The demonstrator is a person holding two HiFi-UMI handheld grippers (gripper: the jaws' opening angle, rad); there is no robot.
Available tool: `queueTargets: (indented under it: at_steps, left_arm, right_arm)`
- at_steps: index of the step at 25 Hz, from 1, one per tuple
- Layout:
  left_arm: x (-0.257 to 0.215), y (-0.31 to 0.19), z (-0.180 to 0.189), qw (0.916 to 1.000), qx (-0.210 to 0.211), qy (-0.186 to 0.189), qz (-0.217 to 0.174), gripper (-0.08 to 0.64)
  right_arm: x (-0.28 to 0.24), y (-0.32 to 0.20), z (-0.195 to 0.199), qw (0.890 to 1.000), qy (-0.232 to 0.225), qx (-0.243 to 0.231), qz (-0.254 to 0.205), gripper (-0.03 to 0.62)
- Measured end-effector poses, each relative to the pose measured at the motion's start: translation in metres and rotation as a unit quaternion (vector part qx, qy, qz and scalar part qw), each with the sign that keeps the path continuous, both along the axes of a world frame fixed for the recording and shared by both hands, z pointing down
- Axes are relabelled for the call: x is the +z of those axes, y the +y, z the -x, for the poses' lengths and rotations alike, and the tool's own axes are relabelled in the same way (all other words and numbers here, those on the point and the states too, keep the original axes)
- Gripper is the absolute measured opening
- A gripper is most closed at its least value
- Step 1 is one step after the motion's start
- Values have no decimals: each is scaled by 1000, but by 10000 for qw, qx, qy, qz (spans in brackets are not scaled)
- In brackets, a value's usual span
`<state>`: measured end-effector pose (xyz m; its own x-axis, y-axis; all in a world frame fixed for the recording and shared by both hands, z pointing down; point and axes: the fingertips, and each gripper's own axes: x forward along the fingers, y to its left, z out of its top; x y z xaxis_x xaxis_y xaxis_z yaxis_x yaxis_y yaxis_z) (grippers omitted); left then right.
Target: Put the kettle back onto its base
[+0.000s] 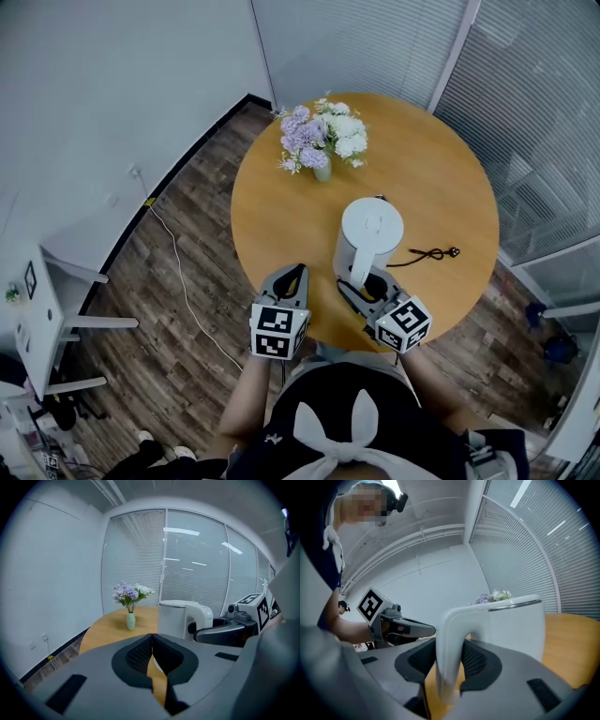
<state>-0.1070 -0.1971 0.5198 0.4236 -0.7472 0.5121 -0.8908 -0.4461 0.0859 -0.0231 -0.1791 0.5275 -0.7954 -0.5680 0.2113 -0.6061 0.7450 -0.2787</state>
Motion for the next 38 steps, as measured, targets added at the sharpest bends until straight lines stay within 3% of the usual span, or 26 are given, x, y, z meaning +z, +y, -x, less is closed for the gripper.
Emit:
queueTargets:
  at_steps: [14,17,23,29,34,38]
  left_arm:
    - [2,3,-3,10000,25,6,14,26]
    - [2,4,1,10000,-4,3,13,26]
    - [4,8,2,10000,9,-4,34,26]
    - [4,11,0,10000,48,-28,40,26]
    - [3,14,1,10000,66,-57,40,26]
    - [3,17,2,9999,52,-86,59,26]
  right_arm:
    - [12,26,-3,9967,446,-573,-364,161]
    - [11,25,-5,9964,324,-707,-335,161]
    - [11,24,-9,9979,1,-618,-188,156]
    - [24,39,3,9965,398,-684,-258,153]
    - [25,17,5,9983,465,-353,-69,150]
    - [37,17,7,9958,808,-440,-41,150]
